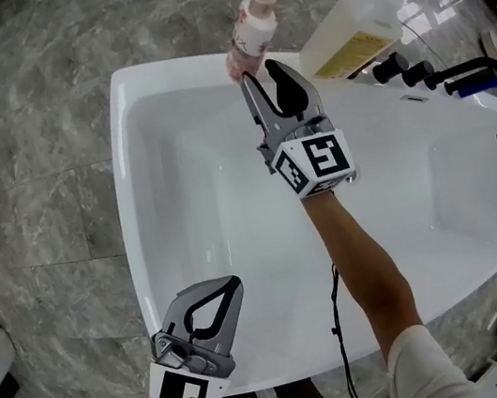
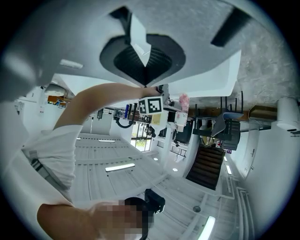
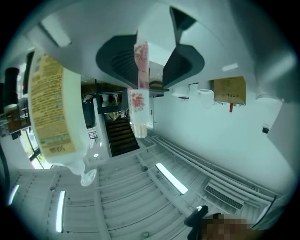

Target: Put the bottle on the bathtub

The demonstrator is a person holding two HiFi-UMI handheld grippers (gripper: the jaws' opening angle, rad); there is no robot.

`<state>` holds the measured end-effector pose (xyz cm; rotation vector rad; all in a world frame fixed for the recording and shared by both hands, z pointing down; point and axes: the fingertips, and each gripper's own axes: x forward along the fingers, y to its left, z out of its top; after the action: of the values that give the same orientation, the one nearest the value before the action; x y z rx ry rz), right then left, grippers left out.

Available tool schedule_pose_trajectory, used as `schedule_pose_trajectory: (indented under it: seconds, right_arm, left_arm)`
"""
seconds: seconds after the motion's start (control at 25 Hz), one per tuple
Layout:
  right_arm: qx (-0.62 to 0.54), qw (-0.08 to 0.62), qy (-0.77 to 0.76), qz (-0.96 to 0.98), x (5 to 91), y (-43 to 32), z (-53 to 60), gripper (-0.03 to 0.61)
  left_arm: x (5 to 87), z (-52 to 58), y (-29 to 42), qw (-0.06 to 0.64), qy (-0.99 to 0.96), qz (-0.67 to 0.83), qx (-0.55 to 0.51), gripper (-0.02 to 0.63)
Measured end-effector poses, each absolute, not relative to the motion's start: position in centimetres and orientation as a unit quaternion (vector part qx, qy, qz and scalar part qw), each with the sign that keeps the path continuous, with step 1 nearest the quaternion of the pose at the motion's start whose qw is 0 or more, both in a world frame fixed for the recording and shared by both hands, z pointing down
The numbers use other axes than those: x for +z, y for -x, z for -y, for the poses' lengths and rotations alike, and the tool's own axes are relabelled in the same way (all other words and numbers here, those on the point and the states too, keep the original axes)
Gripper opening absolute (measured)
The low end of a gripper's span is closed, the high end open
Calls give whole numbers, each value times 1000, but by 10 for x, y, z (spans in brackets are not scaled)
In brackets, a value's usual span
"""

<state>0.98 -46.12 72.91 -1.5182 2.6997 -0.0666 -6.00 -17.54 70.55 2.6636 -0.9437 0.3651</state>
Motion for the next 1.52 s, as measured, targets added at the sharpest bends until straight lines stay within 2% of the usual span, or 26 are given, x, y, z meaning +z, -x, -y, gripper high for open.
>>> schedule_pose_trajectory:
  seconds: [0.12,0.28,0.44,0.8,1.12,1.52]
  right_arm:
    - [-18,39,469,-882,710,-11,417,116]
    - [-11,47,448,-893,676,-14,358,6]
    - [-16,35,428,-903,646,-17,318,6]
    - [15,51,417,-907,540,-34,262,6]
    - [-47,11,411,-911,466,-55,203,6]
    - [-79,55,444,-891,345,-81,146,-5]
  left_arm:
    - [702,175,55,144,-926,326,123,2]
    - [695,175,57,151,-923,332,121,2]
    - [679,177,57,160,-918,345,109,2]
    - [611,180,45,130,-924,345,97,3]
    - [496,165,49,100,-927,354,69,2]
    - [373,133,46,41,-933,353,54,2]
